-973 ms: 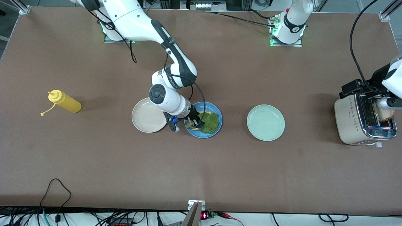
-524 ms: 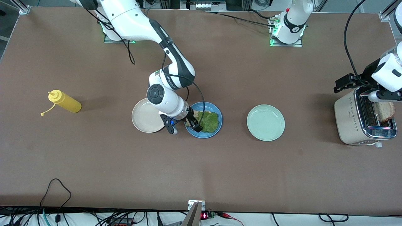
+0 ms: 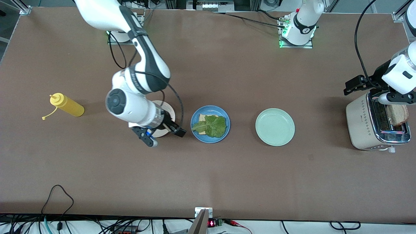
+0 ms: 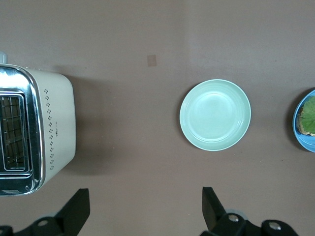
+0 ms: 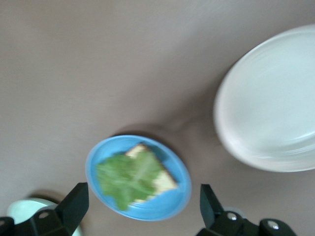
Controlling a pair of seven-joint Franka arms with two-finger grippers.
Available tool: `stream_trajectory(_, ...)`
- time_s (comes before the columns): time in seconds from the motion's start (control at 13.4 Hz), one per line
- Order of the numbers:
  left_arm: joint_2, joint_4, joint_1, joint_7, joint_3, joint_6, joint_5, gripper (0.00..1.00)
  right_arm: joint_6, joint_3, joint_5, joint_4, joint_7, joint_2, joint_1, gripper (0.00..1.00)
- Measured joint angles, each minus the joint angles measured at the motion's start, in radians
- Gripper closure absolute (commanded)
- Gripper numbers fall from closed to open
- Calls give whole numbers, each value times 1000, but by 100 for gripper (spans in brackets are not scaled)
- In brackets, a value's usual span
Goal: Make sandwich in blue plate with both arms
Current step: 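Move the right gripper to the yellow mustard bottle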
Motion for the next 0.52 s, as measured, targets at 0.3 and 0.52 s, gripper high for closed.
stream_trajectory(0.3, -2, 0, 0, 0, -1, -12, 0, 0, -272, -127, -6, -8, -274, -120, -17, 0)
stream_trajectory(0.52, -3, 0, 0, 0, -6, -14, 0, 0, -395, -136, -80, -54, -438, -258, -79, 0)
